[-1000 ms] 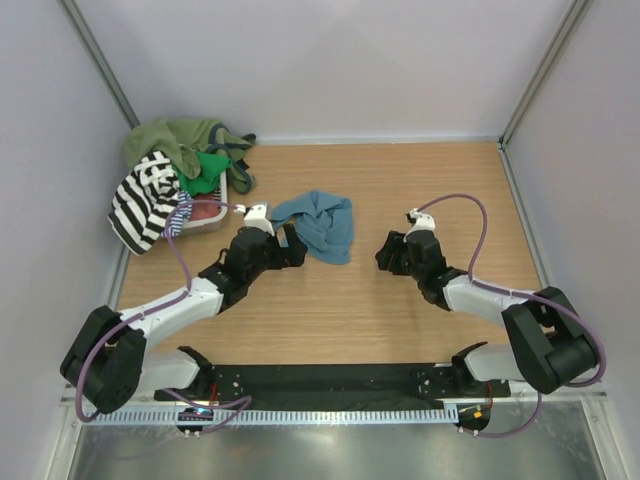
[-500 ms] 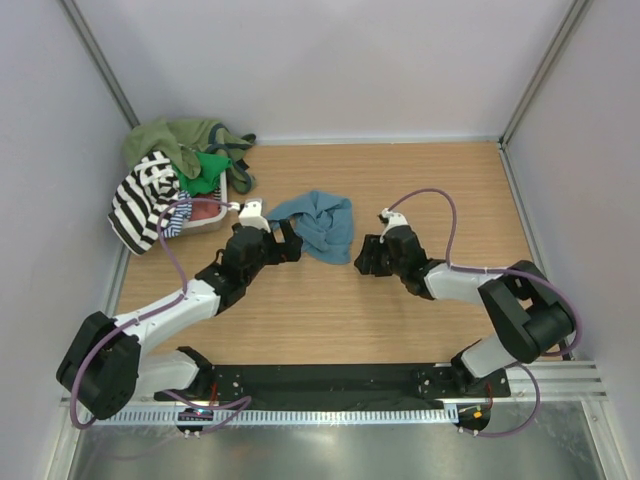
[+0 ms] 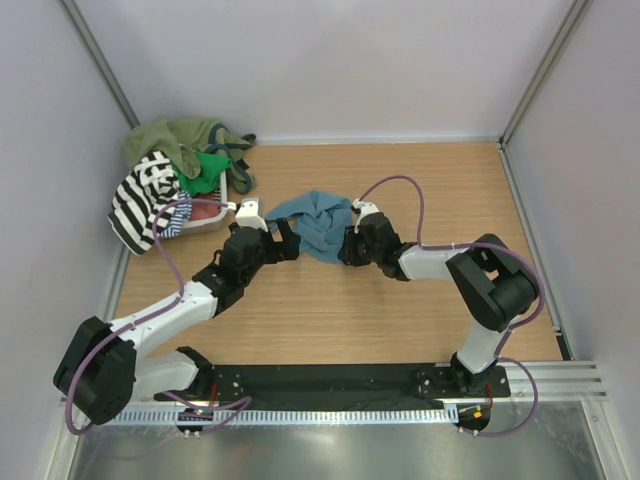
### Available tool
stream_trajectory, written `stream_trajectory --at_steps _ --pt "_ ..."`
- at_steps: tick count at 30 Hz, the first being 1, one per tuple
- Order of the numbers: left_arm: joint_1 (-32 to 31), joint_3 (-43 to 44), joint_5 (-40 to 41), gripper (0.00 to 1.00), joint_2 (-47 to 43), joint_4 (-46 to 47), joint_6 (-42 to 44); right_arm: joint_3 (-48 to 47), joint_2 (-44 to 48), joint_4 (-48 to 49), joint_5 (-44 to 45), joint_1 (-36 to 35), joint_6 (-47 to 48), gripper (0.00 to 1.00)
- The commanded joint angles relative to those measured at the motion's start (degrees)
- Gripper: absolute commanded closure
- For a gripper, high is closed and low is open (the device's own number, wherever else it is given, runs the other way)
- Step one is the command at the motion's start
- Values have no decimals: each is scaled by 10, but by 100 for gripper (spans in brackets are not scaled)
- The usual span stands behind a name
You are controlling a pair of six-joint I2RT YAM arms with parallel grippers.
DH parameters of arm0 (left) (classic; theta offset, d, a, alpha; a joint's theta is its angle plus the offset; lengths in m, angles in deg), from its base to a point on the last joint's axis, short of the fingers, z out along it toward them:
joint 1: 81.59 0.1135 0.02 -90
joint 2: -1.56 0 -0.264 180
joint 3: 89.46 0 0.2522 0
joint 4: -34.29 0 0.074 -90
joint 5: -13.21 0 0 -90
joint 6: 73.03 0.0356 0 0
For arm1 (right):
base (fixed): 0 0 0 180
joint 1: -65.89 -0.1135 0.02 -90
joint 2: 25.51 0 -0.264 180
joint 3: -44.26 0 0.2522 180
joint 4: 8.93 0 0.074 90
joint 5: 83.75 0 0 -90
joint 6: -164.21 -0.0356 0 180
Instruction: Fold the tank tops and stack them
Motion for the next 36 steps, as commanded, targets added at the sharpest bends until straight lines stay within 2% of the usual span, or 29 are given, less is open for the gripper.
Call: stream_trajectory --at_steps 1,2,3,6,7,9,10,11,14,18,24,27,33,36 --pt "-3 -2 10 0 -11 13 0 -28 -11 -36 16 -13 15 80" --pt "-3 -1 11 0 -11 11 0 -26 -7 -38 19 -15 18 93" --pt "-3 -1 11 1 -11 10 1 -20 2 -35 20 -17 23 97" --pt "-3 0 10 0 -11 10 4 30 72 -10 33 -25 26 99" --pt "-3 1 8 0 -11 10 5 46 124 -4 38 -25 27 99" --pt "-3 3 -5 0 -9 11 9 96 178 5 90 -25 27 99" --pt "-3 5 -10 0 -4 12 11 125 233 -2 116 -25 22 99" --pt "-3 8 -19 1 1 13 13 138 256 -7 175 -25 18 99" --pt "-5 17 -73 0 27 27 18 169 318 -22 245 -24 14 99" --pt "-19 84 -106 1 87 4 19 161 310 -35 264 -24 18 99" --pt "-53 203 -120 9 207 -85 15 158 311 -48 300 -24 9 99" --pt "-68 226 -128 14 231 -98 11 162 317 -46 311 -25 7 99" --pt "-104 228 -108 35 248 -119 -9 160 317 -58 345 -23 -6 99" --pt "-107 224 -98 37 262 -119 -19 161 321 -60 354 -24 -8 99"
